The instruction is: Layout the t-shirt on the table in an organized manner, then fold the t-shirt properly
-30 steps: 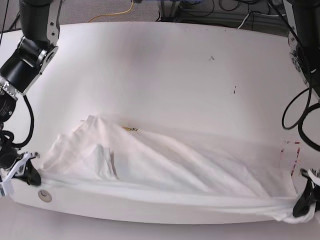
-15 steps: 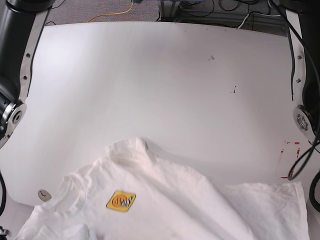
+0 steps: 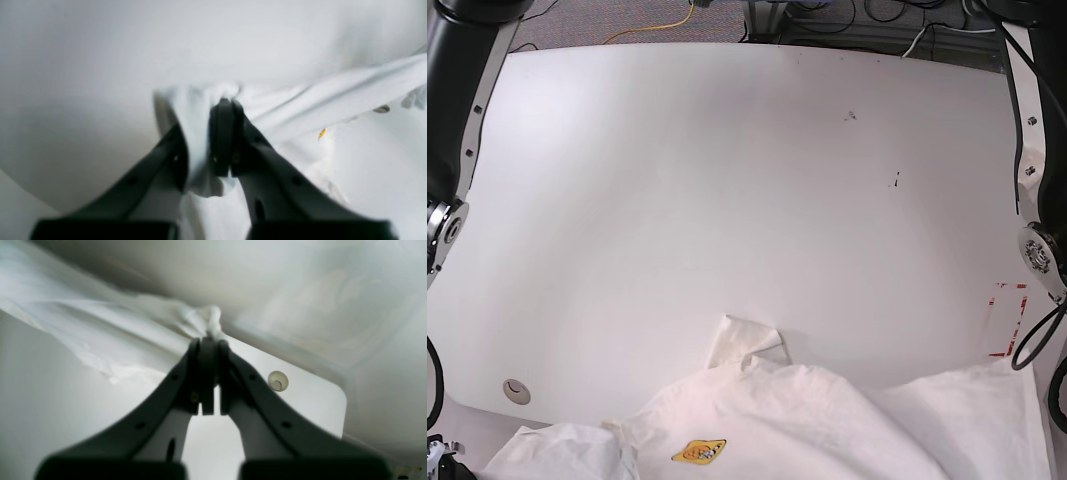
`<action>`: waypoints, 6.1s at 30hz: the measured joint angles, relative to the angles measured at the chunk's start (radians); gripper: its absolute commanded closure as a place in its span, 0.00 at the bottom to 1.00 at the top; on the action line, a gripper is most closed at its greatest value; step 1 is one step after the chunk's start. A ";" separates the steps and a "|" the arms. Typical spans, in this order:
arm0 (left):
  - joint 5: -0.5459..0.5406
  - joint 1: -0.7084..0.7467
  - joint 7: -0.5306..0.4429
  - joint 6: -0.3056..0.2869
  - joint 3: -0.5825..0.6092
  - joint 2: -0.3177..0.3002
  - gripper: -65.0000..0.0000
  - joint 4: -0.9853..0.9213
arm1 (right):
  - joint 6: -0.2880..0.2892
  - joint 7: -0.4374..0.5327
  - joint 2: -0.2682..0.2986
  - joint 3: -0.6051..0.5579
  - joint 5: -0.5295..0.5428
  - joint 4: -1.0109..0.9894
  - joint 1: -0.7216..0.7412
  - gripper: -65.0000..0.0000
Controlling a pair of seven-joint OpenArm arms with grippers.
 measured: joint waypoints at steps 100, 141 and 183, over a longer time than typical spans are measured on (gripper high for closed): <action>0.130 1.270 0.065 0.003 -0.277 -0.002 1.00 0.387 | 0.000 0.016 -0.173 0.561 0.395 0.571 -1.404 1.00; 0.332 1.070 -0.113 -0.004 -0.161 0.003 1.00 -0.001 | 0.000 0.069 -0.225 0.489 0.137 0.266 -1.072 1.00; 0.534 0.925 -0.104 -0.001 -0.111 -0.035 0.40 0.232 | -0.029 0.145 -0.232 0.425 0.189 0.436 -1.284 0.11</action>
